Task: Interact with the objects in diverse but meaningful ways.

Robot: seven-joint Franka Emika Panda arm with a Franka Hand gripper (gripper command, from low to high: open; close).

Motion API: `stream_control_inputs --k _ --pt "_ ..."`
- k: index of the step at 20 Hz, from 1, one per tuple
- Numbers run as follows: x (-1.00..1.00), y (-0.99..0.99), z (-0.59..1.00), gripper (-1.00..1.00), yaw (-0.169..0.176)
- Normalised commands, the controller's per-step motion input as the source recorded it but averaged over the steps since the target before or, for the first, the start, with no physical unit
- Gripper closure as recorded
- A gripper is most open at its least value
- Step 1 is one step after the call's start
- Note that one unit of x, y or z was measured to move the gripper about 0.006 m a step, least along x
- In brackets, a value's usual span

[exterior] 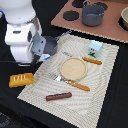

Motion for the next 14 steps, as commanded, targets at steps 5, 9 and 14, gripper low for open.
stream_control_inputs --k 5,9,14 --pt "1.0 0.0 0.38 1.0 0.0" --pt "1.0 0.01 0.31 1.0 0.0" --pt "1.0 0.06 0.22 1.0 0.0"
